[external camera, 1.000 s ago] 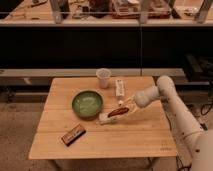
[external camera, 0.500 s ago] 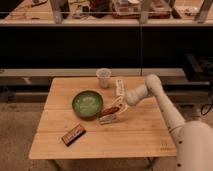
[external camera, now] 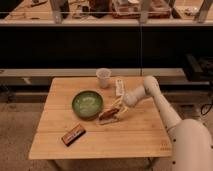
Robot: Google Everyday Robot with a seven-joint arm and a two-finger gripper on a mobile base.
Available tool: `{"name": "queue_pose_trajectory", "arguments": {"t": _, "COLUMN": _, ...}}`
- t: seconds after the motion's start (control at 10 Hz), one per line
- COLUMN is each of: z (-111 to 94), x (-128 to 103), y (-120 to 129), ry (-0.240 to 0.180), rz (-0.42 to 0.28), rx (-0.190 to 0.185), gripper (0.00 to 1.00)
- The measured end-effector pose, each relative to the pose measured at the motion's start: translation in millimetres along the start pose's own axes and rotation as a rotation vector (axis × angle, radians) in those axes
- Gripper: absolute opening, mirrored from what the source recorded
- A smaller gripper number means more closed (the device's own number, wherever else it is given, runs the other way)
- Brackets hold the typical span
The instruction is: Place the pepper on the white sponge
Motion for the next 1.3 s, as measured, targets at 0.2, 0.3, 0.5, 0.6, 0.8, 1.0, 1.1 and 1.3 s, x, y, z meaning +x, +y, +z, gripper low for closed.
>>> {"name": "queue_pose_trajectory", "arguments": {"t": 0.2, "z": 0.4, "x": 0.1, "y": 1.4, "ry": 0.001, "rz": 0.008, "rx": -0.001, "gripper": 0.05}}
{"name": "queue_pose_trajectory", "arguments": {"t": 0.3, "z": 1.4, "x": -0.3, "y": 1.8, "ry": -0.001, "rz": 0.011, "rx": -0.003, "gripper": 0.13}}
{"name": "queue_pose_trajectory", "arguments": {"t": 0.5, "z": 3.0, "x": -0.9, "y": 2.6, "ry": -0.004, "rz": 0.018, "rx": -0.006, "gripper": 0.34}}
{"name": "queue_pose_trajectory", "arguments": {"t": 0.6, "z": 3.9, "x": -1.0, "y": 2.7, "ry": -0.005, "rz": 0.022, "rx": -0.007, "gripper": 0.45}}
{"name": "queue_pose_trajectory", "arguments": {"t": 0.8, "z": 4.4, "x": -0.4, "y": 3.0, "ry": -0.007, "rz": 0.028, "rx": -0.008, "gripper": 0.64}}
{"name": "queue_pose_trajectory", "arguments": {"t": 1.0, "z": 4.4, "x": 0.8, "y": 2.7, "ry": -0.006, "rz": 0.033, "rx": -0.006, "gripper": 0.79}}
{"name": "queue_pose_trajectory", "arguments": {"t": 1.1, "z": 3.6, "x": 1.0, "y": 2.1, "ry": -0.006, "rz": 0.034, "rx": -0.003, "gripper": 0.80}}
{"name": "queue_pose_trajectory", "arguments": {"t": 1.3, "z": 3.0, "x": 3.8, "y": 2.8, "ry": -0.003, "rz": 0.041, "rx": 0.001, "gripper": 0.80}}
